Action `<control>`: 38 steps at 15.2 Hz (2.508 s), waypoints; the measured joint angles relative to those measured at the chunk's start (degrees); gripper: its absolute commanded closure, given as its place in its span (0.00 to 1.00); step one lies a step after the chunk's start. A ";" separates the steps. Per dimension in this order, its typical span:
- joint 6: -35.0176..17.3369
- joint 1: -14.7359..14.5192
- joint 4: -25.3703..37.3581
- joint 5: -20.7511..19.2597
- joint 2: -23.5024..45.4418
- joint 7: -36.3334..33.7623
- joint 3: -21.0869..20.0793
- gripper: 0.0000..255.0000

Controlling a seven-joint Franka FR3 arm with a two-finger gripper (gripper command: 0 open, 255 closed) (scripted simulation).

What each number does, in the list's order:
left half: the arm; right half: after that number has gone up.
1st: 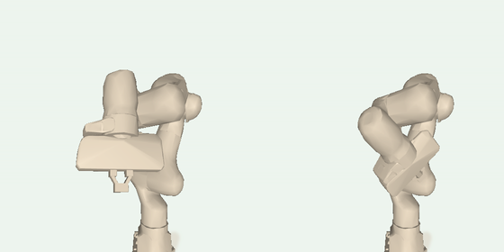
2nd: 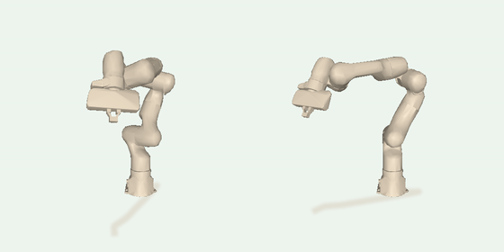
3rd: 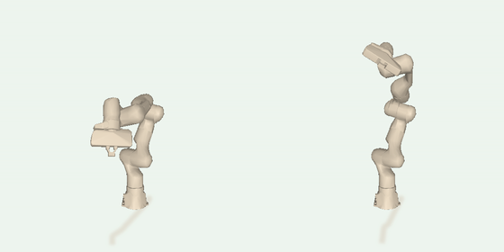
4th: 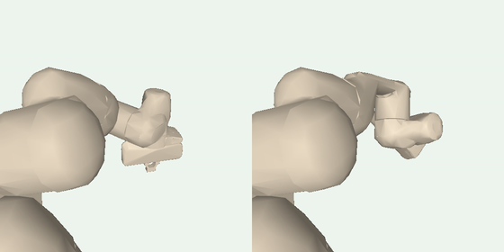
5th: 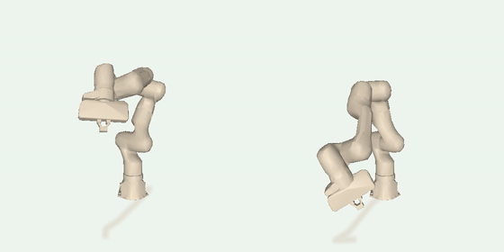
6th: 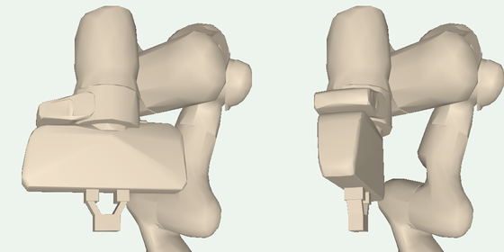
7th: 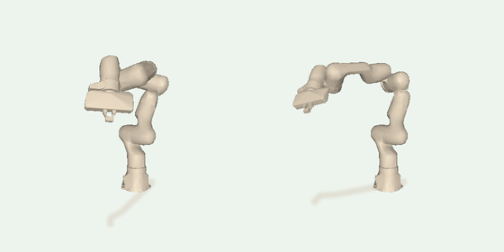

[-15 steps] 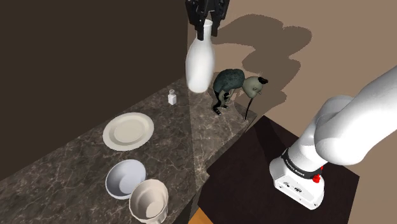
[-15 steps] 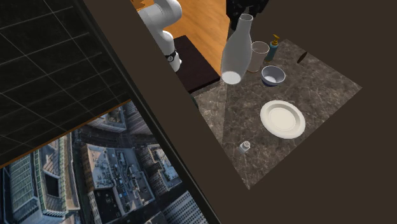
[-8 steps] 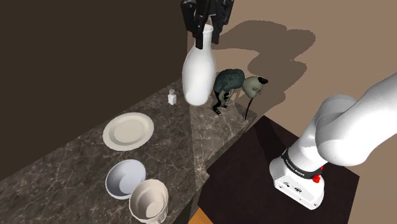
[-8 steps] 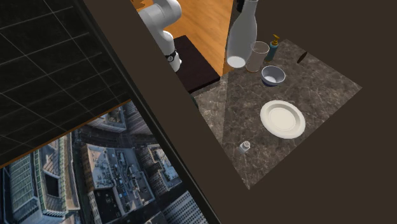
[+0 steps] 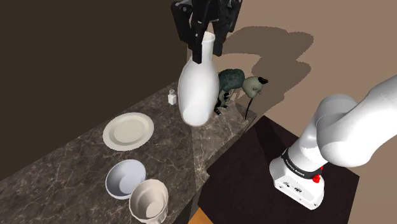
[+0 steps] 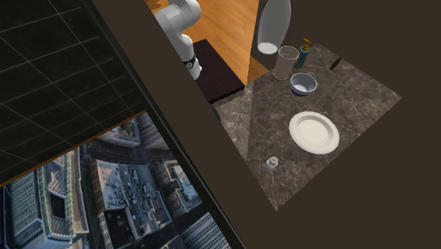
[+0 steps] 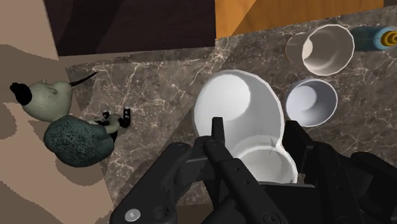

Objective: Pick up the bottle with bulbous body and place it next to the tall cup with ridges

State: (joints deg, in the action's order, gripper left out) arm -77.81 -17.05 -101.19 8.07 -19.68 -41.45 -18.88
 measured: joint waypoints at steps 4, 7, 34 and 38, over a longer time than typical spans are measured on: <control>-0.85 -1.26 -1.49 1.42 -1.08 -3.55 -2.42 1.00; -2.98 -1.44 -4.53 1.74 -2.00 -3.43 -2.54 1.00; -23.52 -2.48 -27.67 3.63 -4.69 -1.73 -4.30 1.00; -26.60 -2.53 -30.34 3.79 -4.25 -1.52 -4.66 1.00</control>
State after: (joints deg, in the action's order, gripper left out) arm -104.41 -19.57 -131.53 11.85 -23.93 -42.97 -23.53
